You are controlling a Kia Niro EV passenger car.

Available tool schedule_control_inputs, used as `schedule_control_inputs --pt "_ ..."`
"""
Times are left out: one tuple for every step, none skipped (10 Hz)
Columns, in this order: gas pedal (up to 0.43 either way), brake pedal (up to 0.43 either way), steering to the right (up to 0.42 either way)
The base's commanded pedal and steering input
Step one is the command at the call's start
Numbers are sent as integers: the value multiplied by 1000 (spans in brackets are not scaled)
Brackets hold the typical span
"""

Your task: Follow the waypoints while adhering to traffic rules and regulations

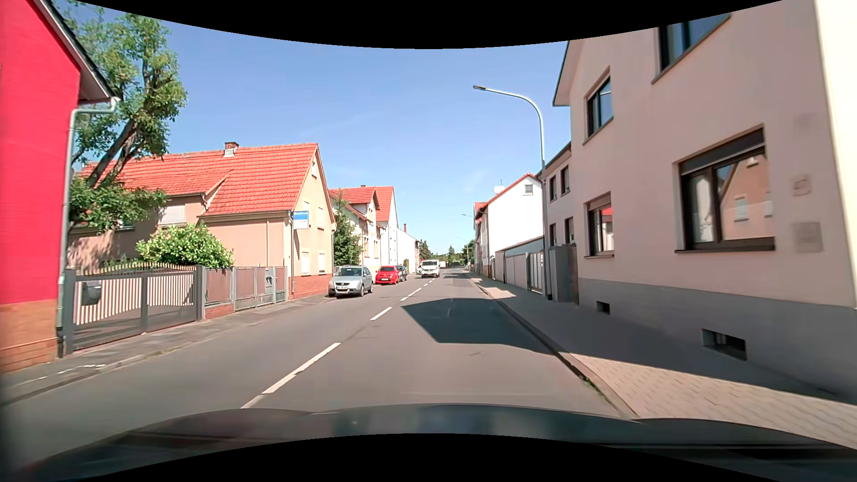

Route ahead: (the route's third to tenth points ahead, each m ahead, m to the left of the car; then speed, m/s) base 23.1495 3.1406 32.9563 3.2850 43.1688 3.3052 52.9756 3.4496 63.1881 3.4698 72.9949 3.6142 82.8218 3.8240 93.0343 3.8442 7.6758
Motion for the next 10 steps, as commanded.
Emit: schedule_control_inputs --pt "0 0 -3" --pt "0 0 -3" --pt "0 0 -3" --pt "0 0 -3" --pt "0 0 -3" --pt "0 0 -3" --pt "0 0 -3" --pt "0 0 -3" --pt "0 0 -4" --pt "0 0 -5"
